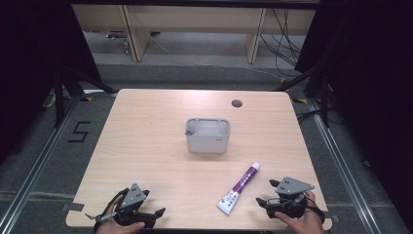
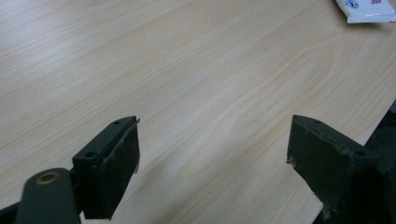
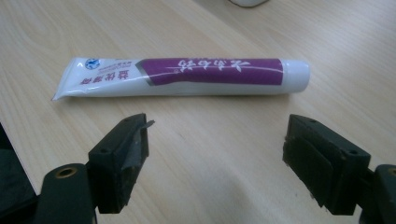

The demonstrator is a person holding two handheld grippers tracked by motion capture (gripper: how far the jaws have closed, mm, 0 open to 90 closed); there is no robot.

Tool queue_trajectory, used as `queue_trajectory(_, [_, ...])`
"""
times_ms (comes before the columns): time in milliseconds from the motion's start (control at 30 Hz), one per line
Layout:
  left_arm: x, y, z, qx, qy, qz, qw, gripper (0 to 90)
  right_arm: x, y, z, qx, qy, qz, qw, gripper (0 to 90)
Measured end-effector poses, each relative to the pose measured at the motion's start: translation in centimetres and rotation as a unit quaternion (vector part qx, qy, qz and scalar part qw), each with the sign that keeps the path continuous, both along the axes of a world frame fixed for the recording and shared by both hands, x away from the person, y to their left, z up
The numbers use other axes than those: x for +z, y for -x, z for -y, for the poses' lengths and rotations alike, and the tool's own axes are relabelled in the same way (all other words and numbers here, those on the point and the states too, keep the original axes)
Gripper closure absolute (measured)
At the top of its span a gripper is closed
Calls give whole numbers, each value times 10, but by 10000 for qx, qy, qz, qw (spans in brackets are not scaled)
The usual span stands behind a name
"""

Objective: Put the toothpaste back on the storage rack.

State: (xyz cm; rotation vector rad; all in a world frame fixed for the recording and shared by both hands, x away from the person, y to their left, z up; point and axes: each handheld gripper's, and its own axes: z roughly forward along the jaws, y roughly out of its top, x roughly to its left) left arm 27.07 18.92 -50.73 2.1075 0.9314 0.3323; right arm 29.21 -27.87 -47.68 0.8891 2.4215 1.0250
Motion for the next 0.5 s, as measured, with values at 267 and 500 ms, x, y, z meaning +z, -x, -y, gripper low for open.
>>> queue_trajectory(267, [0, 0, -1, 12, 18, 1, 10000, 166, 8, -13, -15, 474, 328, 126, 9983, 234])
queue_trajectory(500, [0, 0, -2, 14, -62, 4, 10000, 166, 13, -28, -27, 676, 542, 64, 9962, 243])
